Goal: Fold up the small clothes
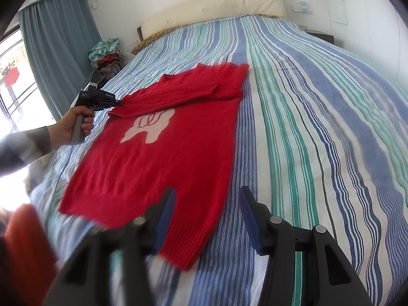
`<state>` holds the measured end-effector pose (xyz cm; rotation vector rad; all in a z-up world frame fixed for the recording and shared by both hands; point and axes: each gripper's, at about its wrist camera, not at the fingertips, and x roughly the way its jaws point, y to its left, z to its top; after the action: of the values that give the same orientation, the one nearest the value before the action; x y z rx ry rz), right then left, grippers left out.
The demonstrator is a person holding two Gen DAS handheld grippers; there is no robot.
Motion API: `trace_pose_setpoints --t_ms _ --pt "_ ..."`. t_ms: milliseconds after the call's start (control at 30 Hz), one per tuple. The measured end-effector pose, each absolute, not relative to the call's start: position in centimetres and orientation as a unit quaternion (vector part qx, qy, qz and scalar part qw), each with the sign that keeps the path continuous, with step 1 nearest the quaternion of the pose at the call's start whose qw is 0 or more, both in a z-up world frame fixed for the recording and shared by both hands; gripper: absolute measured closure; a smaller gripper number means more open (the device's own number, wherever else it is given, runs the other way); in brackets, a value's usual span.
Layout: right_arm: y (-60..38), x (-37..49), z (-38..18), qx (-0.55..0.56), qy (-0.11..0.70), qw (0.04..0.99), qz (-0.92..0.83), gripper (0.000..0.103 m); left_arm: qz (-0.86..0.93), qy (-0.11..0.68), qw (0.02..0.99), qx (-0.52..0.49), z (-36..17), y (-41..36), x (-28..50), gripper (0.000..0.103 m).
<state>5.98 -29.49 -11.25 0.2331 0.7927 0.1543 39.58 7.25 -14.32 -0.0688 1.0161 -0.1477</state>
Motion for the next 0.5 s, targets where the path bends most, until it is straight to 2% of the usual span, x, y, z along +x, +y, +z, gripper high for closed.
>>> trace_pose_setpoints --t_ms 33,100,133,167,300,333,367,400,500 --pt "-29.6 6.2 -11.5 0.118 0.389 0.91 0.078 0.052 -0.068 0.484 0.872 -0.025 -14.2 7.1 39.3 0.089" --pt "-29.7 6.4 -11.6 0.125 0.392 0.908 0.079 0.052 -0.056 0.476 0.877 -0.04 -13.4 7.7 38.5 0.063" --pt "-29.7 6.3 -11.6 0.124 0.391 0.909 0.079 0.052 -0.052 0.463 0.883 -0.051 -12.7 8.1 37.8 0.045" --pt "-29.7 6.2 -11.4 0.122 0.388 0.91 0.078 0.052 -0.053 0.445 0.892 -0.055 -11.9 8.2 37.0 0.036" --pt "-29.7 5.9 -11.0 0.117 0.38 0.915 0.074 0.052 -0.083 0.424 0.902 -0.001 -11.1 6.5 34.6 0.033" --pt "-29.8 6.0 -11.1 0.119 0.381 0.914 0.074 0.052 -0.087 0.431 0.898 0.029 -11.8 5.7 34.4 0.035" --pt "-29.8 6.1 -11.2 0.122 0.384 0.912 0.074 0.052 -0.08 0.443 0.891 0.064 -12.9 5.0 34.3 0.045" --pt "-29.9 6.2 -11.3 0.125 0.386 0.911 0.075 0.052 -0.073 0.46 0.881 0.088 -14.3 4.6 34.6 0.048" --pt "-30.2 6.6 -11.0 0.13 0.388 0.909 0.075 0.052 -0.076 0.455 0.886 0.043 -15.6 5.9 34.3 0.048"
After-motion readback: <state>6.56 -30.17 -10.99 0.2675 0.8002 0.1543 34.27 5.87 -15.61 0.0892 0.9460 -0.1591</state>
